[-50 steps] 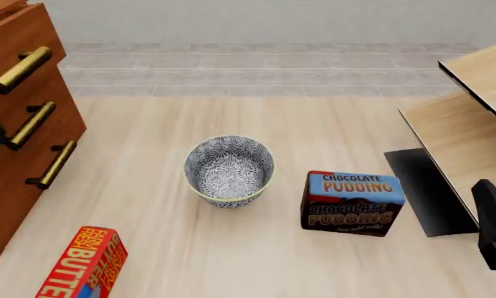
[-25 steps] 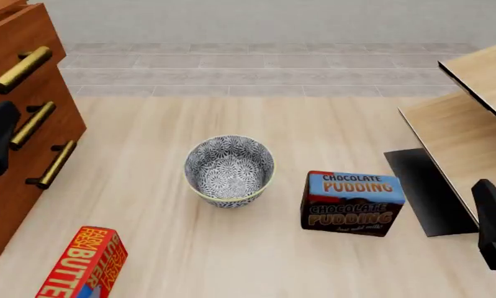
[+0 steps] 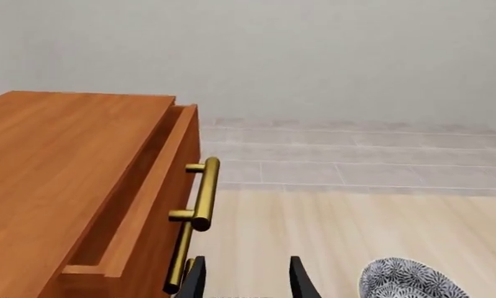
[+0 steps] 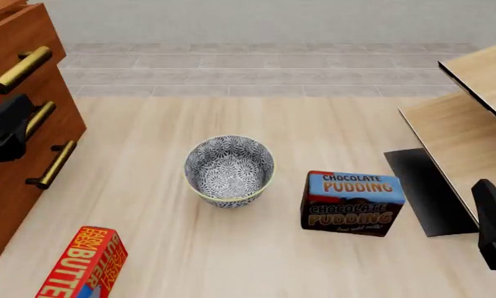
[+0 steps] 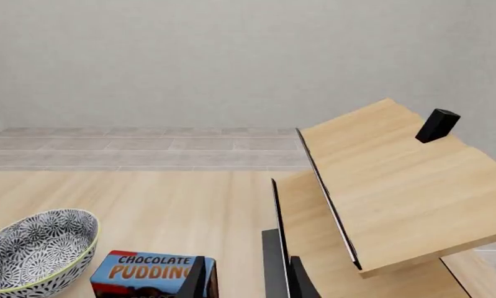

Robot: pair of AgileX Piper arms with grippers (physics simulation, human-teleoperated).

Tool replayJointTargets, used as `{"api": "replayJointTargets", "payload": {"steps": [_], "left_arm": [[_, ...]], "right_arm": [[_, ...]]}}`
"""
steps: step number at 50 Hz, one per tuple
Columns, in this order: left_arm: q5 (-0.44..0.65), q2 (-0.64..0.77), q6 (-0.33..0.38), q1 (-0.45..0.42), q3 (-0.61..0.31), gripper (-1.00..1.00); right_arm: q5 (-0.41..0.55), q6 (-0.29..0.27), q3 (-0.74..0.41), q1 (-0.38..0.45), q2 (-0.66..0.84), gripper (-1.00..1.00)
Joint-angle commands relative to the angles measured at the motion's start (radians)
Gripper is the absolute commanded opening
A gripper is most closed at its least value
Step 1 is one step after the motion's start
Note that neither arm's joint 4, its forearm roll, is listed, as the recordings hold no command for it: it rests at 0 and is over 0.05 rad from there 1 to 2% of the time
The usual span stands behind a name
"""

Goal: Close the top drawer of the cabinet and put the bowl on top of it.

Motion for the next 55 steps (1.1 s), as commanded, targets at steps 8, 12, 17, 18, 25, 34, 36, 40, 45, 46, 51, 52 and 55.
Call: {"api": "replayJointTargets", "payload": {"steps": [8,12,17,18,25,34,36,40,45,46,51,52,55], "left_arm": [[-0.078,0.074,-0.007,0.068,0.027,1.0],[-0.103,0.109,-0.012,0.089,0.025,1.0],[-0.1,0.113,-0.014,0.102,0.009,1.0],[-0.101,0.124,-0.02,0.11,0.005,1.0],[-0.147,0.153,-0.017,0.146,0.015,1.0],[-0.166,0.18,-0.021,0.178,0.011,1.0],[-0.164,0.176,-0.022,0.185,0.009,1.0],[-0.187,0.2,-0.02,0.201,0.013,1.0],[-0.191,0.207,-0.02,0.215,0.011,1.0],[-0.19,0.209,-0.021,0.22,0.01,1.0],[-0.183,0.213,-0.033,0.234,0.003,1.0],[-0.182,0.216,-0.031,0.237,-0.001,1.0],[-0.18,0.218,-0.034,0.237,-0.005,1.0]], "right_arm": [[0.003,0.0,0.002,0.0,-0.005,1.0],[0.003,0.0,0.002,0.0,-0.005,1.0],[0.003,0.0,0.002,0.0,-0.004,1.0],[0.003,0.0,0.002,0.0,-0.005,1.0],[0.003,0.0,0.002,0.0,-0.005,1.0],[0.003,0.0,0.002,0.0,-0.005,1.0],[0.003,0.0,0.002,0.0,-0.005,1.0],[0.003,0.0,0.002,0.0,-0.005,1.0],[0.003,0.0,0.002,0.0,-0.004,1.0],[0.003,0.0,0.002,0.0,-0.005,1.0],[0.003,0.0,0.002,0.0,-0.005,1.0],[0.003,0.0,0.002,0.0,-0.005,1.0],[0.003,0.0,0.002,0.0,-0.005,1.0]]}}
